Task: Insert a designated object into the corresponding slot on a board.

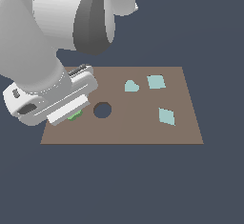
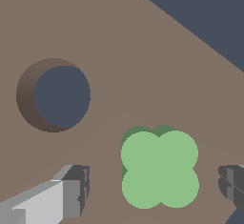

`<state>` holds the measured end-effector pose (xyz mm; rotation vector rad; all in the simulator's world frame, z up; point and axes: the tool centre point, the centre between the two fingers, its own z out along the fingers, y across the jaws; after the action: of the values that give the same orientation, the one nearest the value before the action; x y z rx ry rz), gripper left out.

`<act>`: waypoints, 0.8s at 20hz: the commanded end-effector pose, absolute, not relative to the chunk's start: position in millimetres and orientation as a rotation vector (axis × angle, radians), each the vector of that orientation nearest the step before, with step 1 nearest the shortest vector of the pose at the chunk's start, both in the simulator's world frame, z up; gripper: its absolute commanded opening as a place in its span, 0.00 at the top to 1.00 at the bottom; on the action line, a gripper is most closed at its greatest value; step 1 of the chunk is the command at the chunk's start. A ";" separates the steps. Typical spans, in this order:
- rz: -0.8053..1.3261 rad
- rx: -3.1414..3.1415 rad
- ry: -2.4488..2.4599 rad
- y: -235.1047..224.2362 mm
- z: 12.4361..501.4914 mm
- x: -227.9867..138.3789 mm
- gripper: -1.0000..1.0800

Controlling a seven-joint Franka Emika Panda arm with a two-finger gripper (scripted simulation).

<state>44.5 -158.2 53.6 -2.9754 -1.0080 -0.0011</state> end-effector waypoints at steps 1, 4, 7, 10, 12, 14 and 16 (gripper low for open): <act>-0.001 -2.966 -1.035 -160.4 51.2 47.2 0.04; 0.000 -2.962 -1.047 -161.5 50.0 48.5 0.04; 0.000 -2.964 -1.042 -161.4 49.8 47.9 0.04; 0.000 -2.963 -1.044 -161.3 43.7 48.2 0.04; 0.000 -2.962 -1.046 -161.4 36.4 48.4 0.04; 0.000 -2.962 -1.047 -161.5 31.5 48.5 0.04; 0.000 -2.962 -1.048 -161.3 29.9 48.6 0.04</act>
<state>48.1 -161.2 31.5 -2.9611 -1.0472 0.0018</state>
